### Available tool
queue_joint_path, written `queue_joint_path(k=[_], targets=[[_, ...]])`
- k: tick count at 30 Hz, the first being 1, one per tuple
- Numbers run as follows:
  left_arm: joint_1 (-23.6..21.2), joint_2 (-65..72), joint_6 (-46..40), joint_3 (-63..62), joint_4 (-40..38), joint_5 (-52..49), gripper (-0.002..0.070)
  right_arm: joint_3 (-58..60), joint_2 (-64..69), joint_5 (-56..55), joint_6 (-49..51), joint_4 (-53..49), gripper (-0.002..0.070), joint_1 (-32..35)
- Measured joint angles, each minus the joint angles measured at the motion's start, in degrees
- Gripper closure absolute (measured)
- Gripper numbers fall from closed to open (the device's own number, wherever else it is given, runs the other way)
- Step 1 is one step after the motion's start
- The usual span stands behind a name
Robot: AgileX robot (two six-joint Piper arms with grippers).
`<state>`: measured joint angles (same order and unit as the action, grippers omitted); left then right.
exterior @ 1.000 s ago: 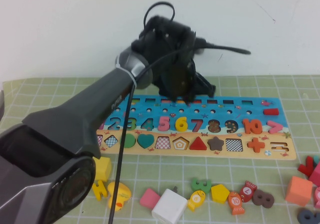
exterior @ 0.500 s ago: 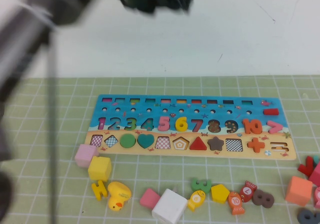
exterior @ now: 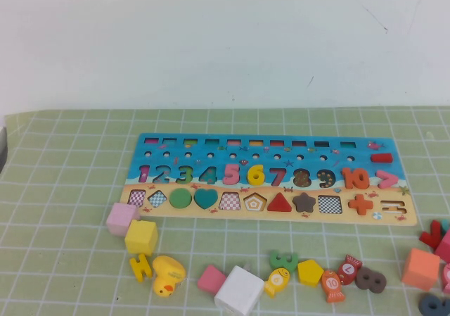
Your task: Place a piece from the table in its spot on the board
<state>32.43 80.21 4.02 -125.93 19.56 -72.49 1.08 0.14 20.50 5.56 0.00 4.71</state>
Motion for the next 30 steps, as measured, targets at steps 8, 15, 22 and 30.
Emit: queue_joint_path(k=[8, 15, 22, 30], targets=[[0.00, -15.76, 1.72, 27.69, -0.40, 10.10, 0.0676, 0.00, 0.00, 0.00, 0.00, 0.00, 0.0679, 0.00], [0.00, -32.21, 5.34, 57.99, -0.40, 32.71, 0.0677, 0.00, 0.00, 0.00, 0.00, 0.00, 0.0679, 0.00], [0.00, -41.82, 5.47, 82.68, -0.40, 49.37, 0.0677, 0.00, 0.00, 0.00, 0.00, 0.00, 0.0679, 0.00], [0.00, -42.71, 5.47, 92.16, -0.06, 53.38, 0.0677, 0.00, 0.00, 0.00, 0.00, 0.00, 0.0679, 0.00]])
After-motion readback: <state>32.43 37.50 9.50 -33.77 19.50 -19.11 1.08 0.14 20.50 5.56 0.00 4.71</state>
